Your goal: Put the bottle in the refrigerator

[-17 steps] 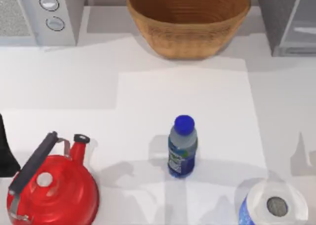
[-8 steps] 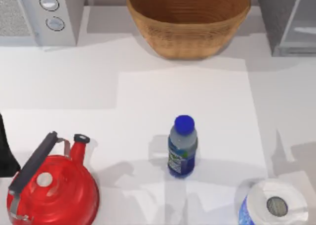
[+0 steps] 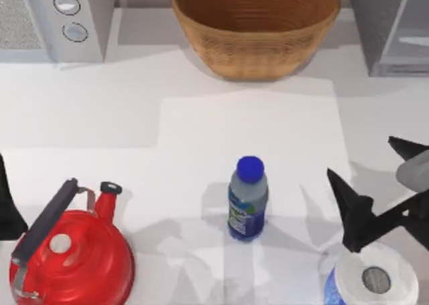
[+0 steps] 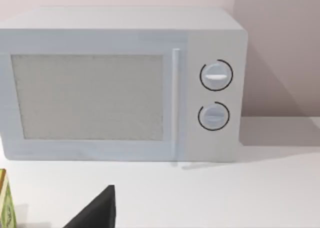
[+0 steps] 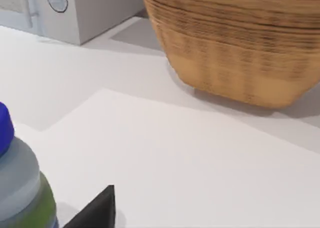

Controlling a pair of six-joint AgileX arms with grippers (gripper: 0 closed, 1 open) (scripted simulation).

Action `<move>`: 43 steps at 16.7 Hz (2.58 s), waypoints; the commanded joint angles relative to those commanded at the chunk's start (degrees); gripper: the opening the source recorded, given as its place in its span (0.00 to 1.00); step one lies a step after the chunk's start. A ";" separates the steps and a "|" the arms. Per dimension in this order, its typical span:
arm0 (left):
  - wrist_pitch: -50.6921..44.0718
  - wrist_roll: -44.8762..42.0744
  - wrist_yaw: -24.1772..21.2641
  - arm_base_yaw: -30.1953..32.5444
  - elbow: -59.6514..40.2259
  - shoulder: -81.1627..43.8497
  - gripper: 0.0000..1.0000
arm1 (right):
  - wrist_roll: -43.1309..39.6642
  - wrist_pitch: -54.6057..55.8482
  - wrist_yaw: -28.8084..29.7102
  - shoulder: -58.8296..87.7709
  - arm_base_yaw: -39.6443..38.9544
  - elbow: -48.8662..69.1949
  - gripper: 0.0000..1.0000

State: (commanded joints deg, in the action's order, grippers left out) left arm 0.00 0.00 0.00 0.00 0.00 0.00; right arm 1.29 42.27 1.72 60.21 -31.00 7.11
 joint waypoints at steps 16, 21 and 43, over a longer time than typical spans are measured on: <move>0.00 0.00 0.00 0.00 0.00 0.00 1.00 | 0.32 24.19 2.28 35.06 -16.52 3.50 1.00; 0.00 0.00 0.00 0.00 0.00 0.00 1.00 | 0.30 21.93 2.28 36.71 -16.69 8.18 1.00; 0.00 0.00 0.00 0.00 0.00 0.00 1.00 | 0.03 26.67 1.66 50.12 -15.80 16.34 0.48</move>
State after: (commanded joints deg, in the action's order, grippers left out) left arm 0.00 0.00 0.00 0.00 0.00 0.00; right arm 1.33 68.94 3.39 110.32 -46.80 23.45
